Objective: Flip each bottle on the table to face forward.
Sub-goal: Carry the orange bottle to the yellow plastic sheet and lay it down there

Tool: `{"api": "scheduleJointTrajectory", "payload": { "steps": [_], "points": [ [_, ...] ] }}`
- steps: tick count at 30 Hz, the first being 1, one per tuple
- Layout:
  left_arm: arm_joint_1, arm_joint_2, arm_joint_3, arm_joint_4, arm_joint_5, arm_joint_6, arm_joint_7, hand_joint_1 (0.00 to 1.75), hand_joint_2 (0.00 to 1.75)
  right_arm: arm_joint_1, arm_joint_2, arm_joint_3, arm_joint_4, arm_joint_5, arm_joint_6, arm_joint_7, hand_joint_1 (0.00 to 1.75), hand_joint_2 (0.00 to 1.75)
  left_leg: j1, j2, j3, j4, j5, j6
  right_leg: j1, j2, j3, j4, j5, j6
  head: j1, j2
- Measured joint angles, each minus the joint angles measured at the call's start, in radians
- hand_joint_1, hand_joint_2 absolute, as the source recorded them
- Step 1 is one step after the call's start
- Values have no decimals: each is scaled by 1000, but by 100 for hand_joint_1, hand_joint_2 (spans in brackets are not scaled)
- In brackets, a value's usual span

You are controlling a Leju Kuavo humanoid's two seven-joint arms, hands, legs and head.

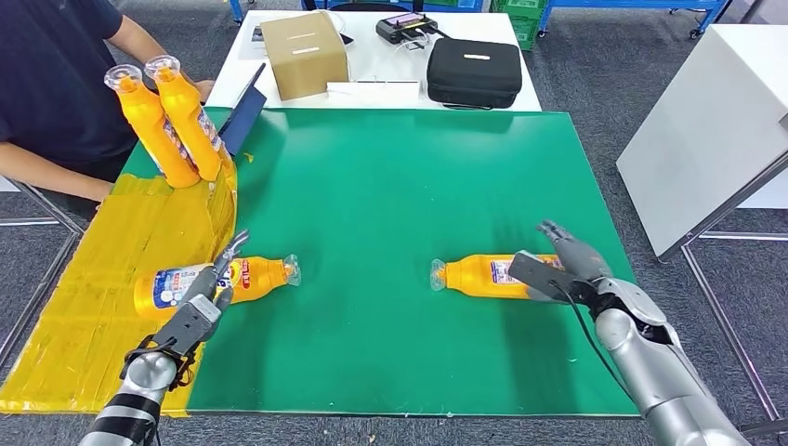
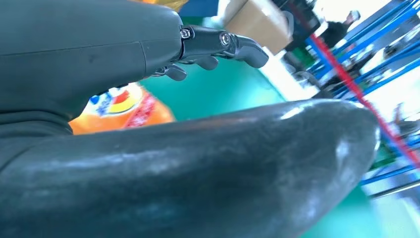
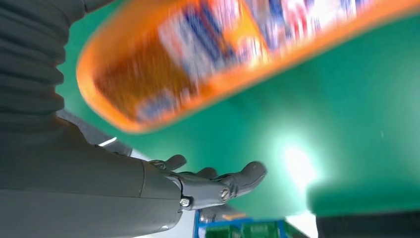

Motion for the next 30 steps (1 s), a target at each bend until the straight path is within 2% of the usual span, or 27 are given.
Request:
{"api": "scheduleJointTrajectory", "payload": {
  "steps": [4, 8, 12, 14, 19, 27, 29, 30],
  "points": [
    [17, -15, 19, -75, 26, -7, 2, 0, 0, -24, 15, 33, 73, 15, 11, 0, 0, 175, 0, 0, -2, 0, 0, 0, 0, 0, -2, 0, 0, 0, 0, 0],
    [21, -24, 32, -105, 43, -12, 0, 0, 0, -58, 19, 63, 130, 16, 75, -7, 172, 175, 0, 1, -2, 0, 0, 0, 0, 0, -4, 0, 0, 0, 0, 0],
    [-7, -33, 35, -92, 64, -21, -11, 0, 0, -107, -16, 140, 209, -3, 207, -49, 175, 175, 0, 0, 2, 0, -1, 0, 0, 0, -11, -1, -1, 0, 0, 0],
    [-28, -38, 35, -74, 70, -19, -17, 0, 0, -128, -34, 181, 240, -17, 228, -68, 175, 175, 1, 0, 4, 0, -1, 0, 0, 0, -9, -2, -1, 0, 1, 0],
    [-50, -45, 34, -47, 78, -11, -21, 0, 0, -158, -55, 242, 281, -39, 229, -78, 175, 175, 1, 0, 8, 0, -1, 0, 1, 0, -5, -3, -1, 0, 0, 0],
    [-54, -53, 34, -36, 126, -29, -14, 0, 0, -163, -69, 285, 287, -94, 217, -42, 175, 175, 2, 0, 11, 0, -1, 0, 1, 0, 0, -4, -1, 0, 0, 0],
    [-49, -58, 36, -39, 190, -80, 10, 0, 0, -155, -64, 287, 284, -114, 170, -31, 175, 175, 2, 0, 11, 0, -1, 0, 1, 0, 4, -4, -1, 0, 0, 0],
    [-40, -62, 40, -47, 238, -114, 31, 0, 0, -144, -51, 281, 277, -122, 112, -38, 175, 175, 2, 0, 11, 0, -1, 0, 2, 0, 8, -4, 0, 0, 0, 0]
  ]
}}
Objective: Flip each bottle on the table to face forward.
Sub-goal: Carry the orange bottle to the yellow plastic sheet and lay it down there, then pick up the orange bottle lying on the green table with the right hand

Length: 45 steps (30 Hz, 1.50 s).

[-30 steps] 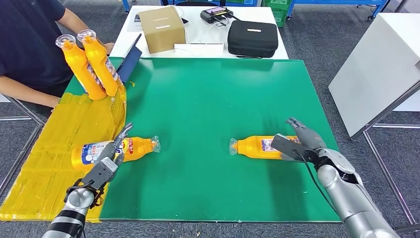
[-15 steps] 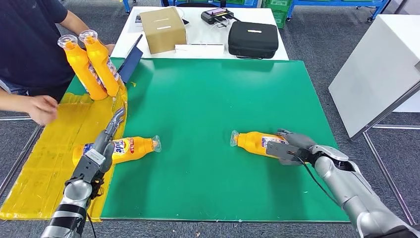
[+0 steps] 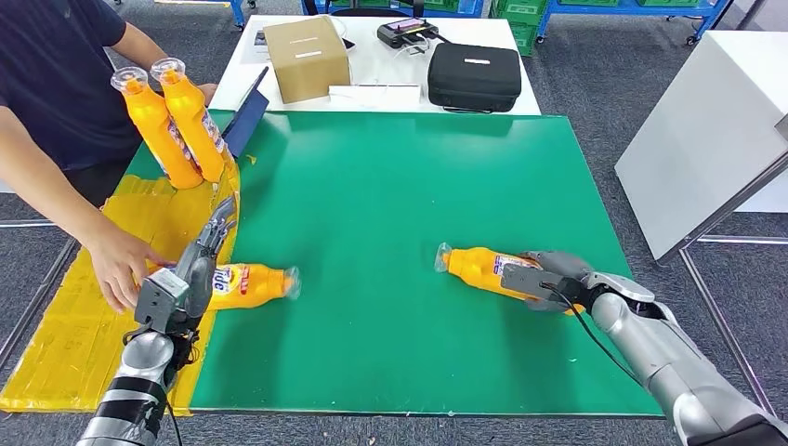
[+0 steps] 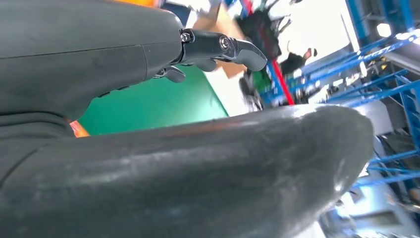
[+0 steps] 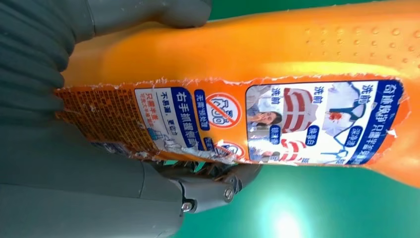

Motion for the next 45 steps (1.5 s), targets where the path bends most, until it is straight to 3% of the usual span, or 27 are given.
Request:
{"api": "scheduleJointTrajectory", "payload": {
  "steps": [4, 7, 11, 18, 27, 33, 45],
  "points": [
    [87, -21, 42, -92, 211, -138, 94, 0, 0, 121, 103, -88, -125, 10, -279, -23, 175, 175, 1, 8, -1, 0, -1, -1, 2, 8, 2, 0, 2, -1, 2, 0],
    [129, -34, 67, -149, 268, -179, 125, 0, 0, 193, 170, -137, -241, 9, -300, -18, 175, 175, 2, 13, -3, 0, -1, -2, 2, 12, -5, 0, 3, -2, 2, 0],
    [178, -64, 85, -210, 419, -257, 183, 0, 175, 294, 262, -215, -394, -122, -299, -134, 175, 175, 3, 6, -11, 0, 1, -3, 4, 8, -9, 2, 3, -2, 3, 0],
    [279, -119, 36, -363, 555, -295, 255, 0, 175, 398, 450, -214, -644, -252, -311, -198, 175, 175, 3, 8, -18, 0, 1, -3, 3, 9, -18, 3, 2, -3, 2, 0],
    [335, -133, -97, -455, 588, -302, 264, 0, 175, 374, 598, -61, -633, -283, -329, -198, 175, 175, 3, 8, -19, 0, 1, -3, 3, 9, -19, 2, 2, -3, 2, 0],
    [350, -133, -143, -473, 572, -302, 255, 0, 175, 344, 647, 18, -549, -279, -339, -194, 175, 175, 3, 7, -19, 0, 1, -3, 3, 9, -19, 3, 2, -3, 3, 0],
    [360, -132, -150, -473, 518, -245, 237, 0, 175, 329, 667, 98, -448, -221, -345, -180, 175, 175, 3, 8, -20, 0, 1, -3, 3, 9, -20, 2, 2, -3, 2, 0]
  ]
}}
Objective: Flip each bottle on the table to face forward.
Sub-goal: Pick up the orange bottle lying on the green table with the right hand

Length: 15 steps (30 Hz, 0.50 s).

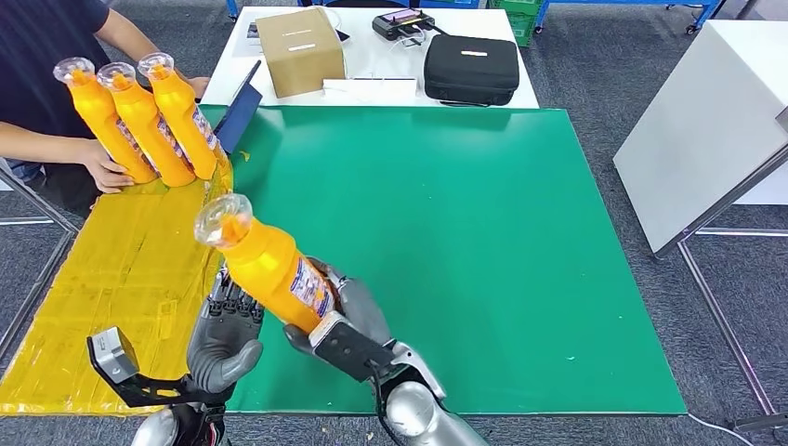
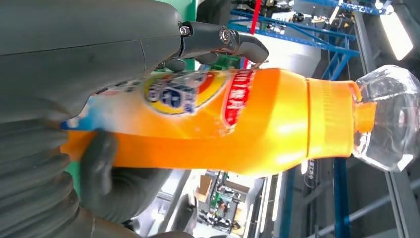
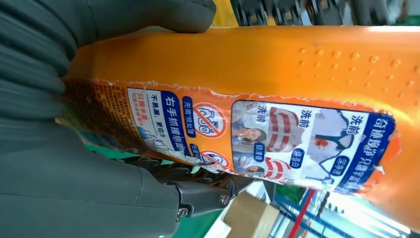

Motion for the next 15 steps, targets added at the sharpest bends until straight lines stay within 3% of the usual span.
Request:
{"api": "scheduleJointTrajectory", "payload": {
  "steps": [2, 5, 6, 15],
  "points": [
    [-2, 0, 0, 0, -8, 8, -3, 8, 175, 0, 2, 12, 12, 6, 1, 1, 175, 175, 0, 0, 0, 0, 0, 0, 0, 0, 0, 0, 0, 0, 0, 0],
    [-5, 0, 5, 1, -29, 34, -6, 139, 175, 0, 4, 31, 32, 29, 3, 4, 175, 175, 0, 0, 0, 0, 0, 0, 0, 0, 0, 0, 0, 0, 0, 0],
    [-5, 0, 8, 2, -36, 42, -6, 175, 175, 0, 5, 37, 40, 38, 3, 5, 175, 175, 0, 0, 0, 0, 0, 0, 0, 0, 0, 0, 0, 0, 0, 0],
    [-2, 0, 33, 12, -58, 57, -15, 175, 175, -16, 17, 64, 102, 67, 2, 6, 175, 175, 0, 0, 0, 0, 0, 0, 0, 0, -1, 0, 0, 0, 0, 0]
  ]
}}
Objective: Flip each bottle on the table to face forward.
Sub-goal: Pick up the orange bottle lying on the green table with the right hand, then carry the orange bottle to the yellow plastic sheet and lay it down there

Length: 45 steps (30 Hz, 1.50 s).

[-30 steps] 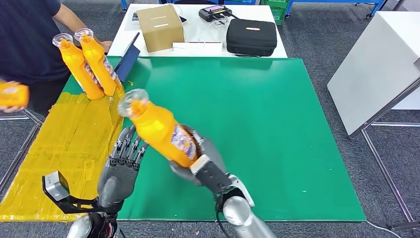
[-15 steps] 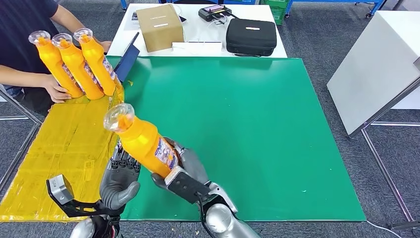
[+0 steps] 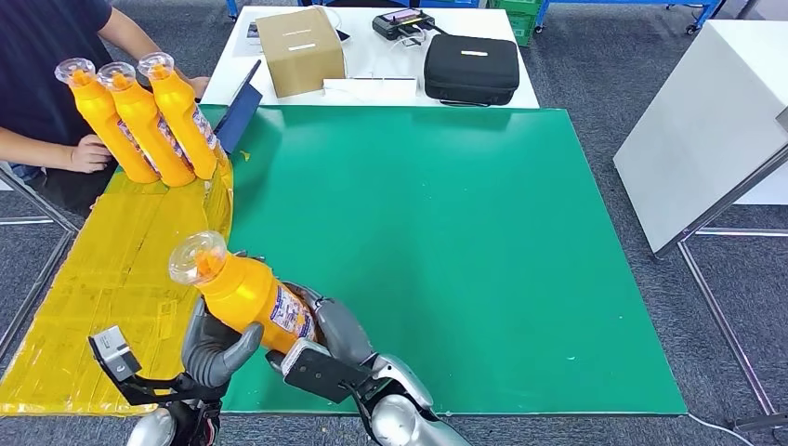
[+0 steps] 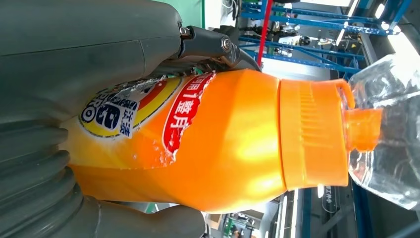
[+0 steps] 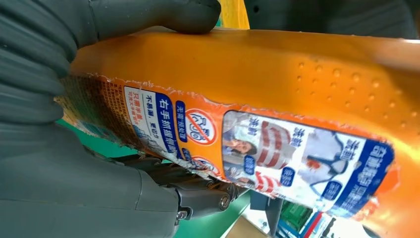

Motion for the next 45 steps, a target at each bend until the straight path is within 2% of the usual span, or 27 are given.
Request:
{"api": "scheduleJointTrajectory", "payload": {
  "steps": [15, 19, 20, 24, 30, 33, 36, 38, 41, 45],
  "points": [
    [3, 0, 12, 7, -11, 2, -4, 175, 175, -9, 6, 7, 28, 12, 0, 4, 175, 175, 0, 0, 0, 0, 0, 0, 0, 0, 0, 0, 0, 0, 0, 0],
    [2, 0, 12, 7, -46, 19, -19, 175, 175, -10, 5, 7, 33, 24, -10, 8, 0, 175, 0, 0, 0, 0, 0, 0, 0, 0, -1, 0, 0, 0, 0, 0],
    [0, 0, 10, 7, -75, 36, -32, 175, 175, -9, 5, 7, 34, 32, -19, 12, 0, 175, 0, 0, 0, 0, 0, 0, 0, 0, -1, 0, 0, 0, 0, 0],
    [-14, 0, 8, -5, -286, 173, -103, 175, 175, 13, -10, -3, 23, 66, -53, 41, 0, 0, 0, 0, 0, 0, 0, 0, 0, 0, -1, 0, 0, 0, 0, 0],
    [-33, 8, 58, -12, -640, 458, -169, 175, 175, 80, -89, -84, -116, 95, -56, 53, 0, 0, 0, 0, -1, 0, 0, 0, 0, 0, 0, 0, 0, 0, 0, 0],
    [-34, 16, 107, -6, -690, 501, -190, 175, 175, 117, -136, -137, -201, 103, -39, 53, 0, 0, 0, 0, -1, 0, 0, 0, 0, 0, -1, 0, 0, 0, 0, 0],
    [-34, 18, 133, -2, -720, 521, -196, 175, 175, 139, -160, -163, -252, 117, -33, 53, 0, 0, 0, 0, -1, 0, 0, 0, 0, 0, -1, 0, 0, 0, 0, 0],
    [-33, 19, 146, 1, -785, 581, -196, 175, 175, 158, -181, -176, -285, 145, -43, 53, 0, 0, 0, -1, -1, 0, 0, 0, 0, 0, -1, 0, 0, 0, 0, 0],
    [-24, 31, 180, 19, -962, 750, -193, 175, 175, 227, -256, -217, -379, 178, -69, 44, 0, 0, -1, -2, -1, 0, 0, 0, 0, -2, -1, 0, 0, 0, 0, 0],
    [-12, 75, 235, 100, -1294, 966, -125, 175, 175, 358, -403, -330, -538, 107, -67, -8, 0, 0, -2, -2, -3, 0, -1, 1, -2, -2, -1, -1, 0, 0, 0, 0]
  ]
}}
